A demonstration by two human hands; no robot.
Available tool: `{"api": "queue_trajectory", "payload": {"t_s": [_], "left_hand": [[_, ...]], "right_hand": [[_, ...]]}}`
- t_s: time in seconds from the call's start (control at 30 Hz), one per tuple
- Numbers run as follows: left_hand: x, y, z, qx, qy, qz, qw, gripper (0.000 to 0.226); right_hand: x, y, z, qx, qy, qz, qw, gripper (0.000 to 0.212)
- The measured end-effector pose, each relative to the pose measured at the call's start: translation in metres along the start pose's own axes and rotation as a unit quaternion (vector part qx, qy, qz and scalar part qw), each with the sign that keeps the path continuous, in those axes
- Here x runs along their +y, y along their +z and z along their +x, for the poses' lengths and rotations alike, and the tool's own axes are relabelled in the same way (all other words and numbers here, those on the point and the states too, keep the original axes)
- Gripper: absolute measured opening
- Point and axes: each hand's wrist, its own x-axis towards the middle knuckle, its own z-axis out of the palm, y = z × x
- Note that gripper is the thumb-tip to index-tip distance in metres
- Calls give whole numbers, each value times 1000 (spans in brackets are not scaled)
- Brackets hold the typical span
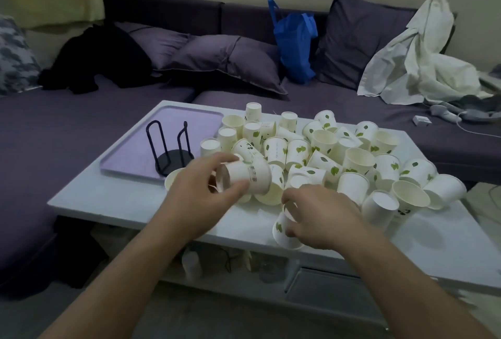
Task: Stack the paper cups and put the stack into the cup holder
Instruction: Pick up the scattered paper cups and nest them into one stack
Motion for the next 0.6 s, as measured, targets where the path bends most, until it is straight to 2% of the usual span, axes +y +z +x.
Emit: {"api": "queue_trajectory", "payload": {"t_s": [0.1, 0.17, 0.23, 0.27, 0.3, 0.33, 0.4, 0.47, 0.53, 0.6], "left_hand": [[-3, -24, 2, 32, -77, -193, 978, 35], [-10, -39, 3, 38, -123, -343, 930, 44], [-19, -51, 2, 39, -149, -477, 866, 54], [-23, -56, 1, 39, -155, -532, 831, 55], [-26, -61, 0, 36, -155, -572, 805, 55], [-30, -65, -1, 27, -147, -591, 793, 54], [-38, -71, -3, -3, -113, -589, 800, 53], [-44, -76, -3, -26, -91, -565, 819, 56], [-48, -81, -2, -37, -87, -528, 844, 59], [-52, -83, -2, -35, -87, -485, 869, 60]], "right_hand": [[-1, -5, 1, -7, -5, 18, 1000, 35], [6, -14, 3, -10, 3, 101, 995, 38], [12, -22, 6, -4, 4, 232, 973, 37], [12, -23, 9, 2, 8, 323, 946, 36], [11, -23, 13, -1, 12, 431, 902, 37], [8, -22, 17, -14, 9, 541, 841, 42], [0, -18, 27, -57, -6, 710, 702, 53], [-13, -17, 35, -85, -20, 789, 608, 55], [-29, -16, 42, -97, -27, 821, 562, 58], [-45, -14, 51, -93, -43, 835, 541, 59]]}}
